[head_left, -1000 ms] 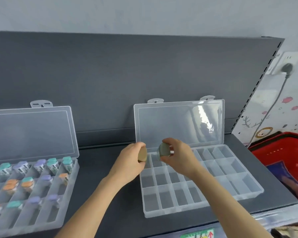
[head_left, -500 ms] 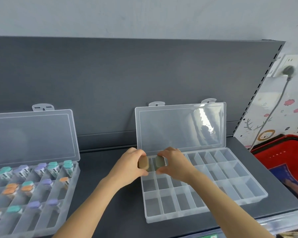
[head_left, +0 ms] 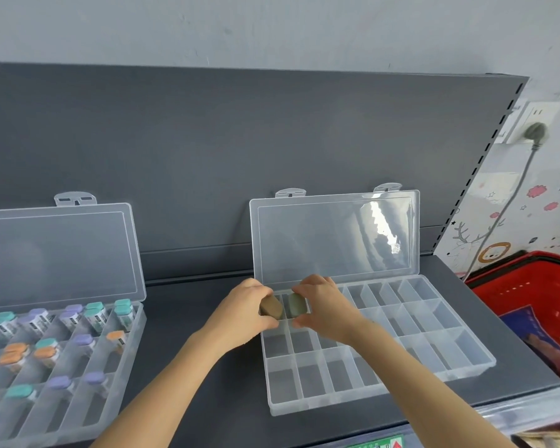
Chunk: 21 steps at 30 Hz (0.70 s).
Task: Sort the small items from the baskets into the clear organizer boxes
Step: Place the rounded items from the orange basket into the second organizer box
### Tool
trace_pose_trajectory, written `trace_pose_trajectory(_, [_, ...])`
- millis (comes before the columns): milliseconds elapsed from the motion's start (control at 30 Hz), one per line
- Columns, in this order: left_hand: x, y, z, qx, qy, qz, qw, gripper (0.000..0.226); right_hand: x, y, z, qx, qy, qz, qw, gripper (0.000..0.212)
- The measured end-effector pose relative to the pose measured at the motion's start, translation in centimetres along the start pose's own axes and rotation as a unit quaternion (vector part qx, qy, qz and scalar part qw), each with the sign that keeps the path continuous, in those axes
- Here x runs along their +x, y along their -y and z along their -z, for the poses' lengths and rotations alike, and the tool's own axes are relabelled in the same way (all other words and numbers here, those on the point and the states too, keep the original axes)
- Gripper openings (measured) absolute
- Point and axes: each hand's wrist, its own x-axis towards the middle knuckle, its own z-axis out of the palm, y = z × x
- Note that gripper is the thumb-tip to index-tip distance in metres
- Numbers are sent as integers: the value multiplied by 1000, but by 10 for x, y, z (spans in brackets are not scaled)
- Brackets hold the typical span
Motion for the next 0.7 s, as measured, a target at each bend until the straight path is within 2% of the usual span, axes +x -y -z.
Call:
trace_pose_trajectory(167, [-1, -3, -3, -6, -46, 32, 998, 44, -1, 0, 0, 5, 4, -8, 1000, 35])
trace_pose_trajectory(233, [-1, -5, -4, 1, -60, 46, 997, 36, -1, -1, 2, 9, 1, -8, 1000, 33])
trace_pose_trajectory(367, [-1, -6, -4, 1, -42, 47, 998, 26, -3, -2, 4, 13, -6, -7, 1000, 26])
trace_pose_trajectory(500, [-1, -6, -1, -4, -17, 30, 999, 35, -3, -1, 1, 18, -13, -11, 1000, 27])
trace_pose_trajectory(700, [-10, -8, 4, -5, -38, 36, 999, 55, -7, 6, 3, 33, -38, -19, 999, 42])
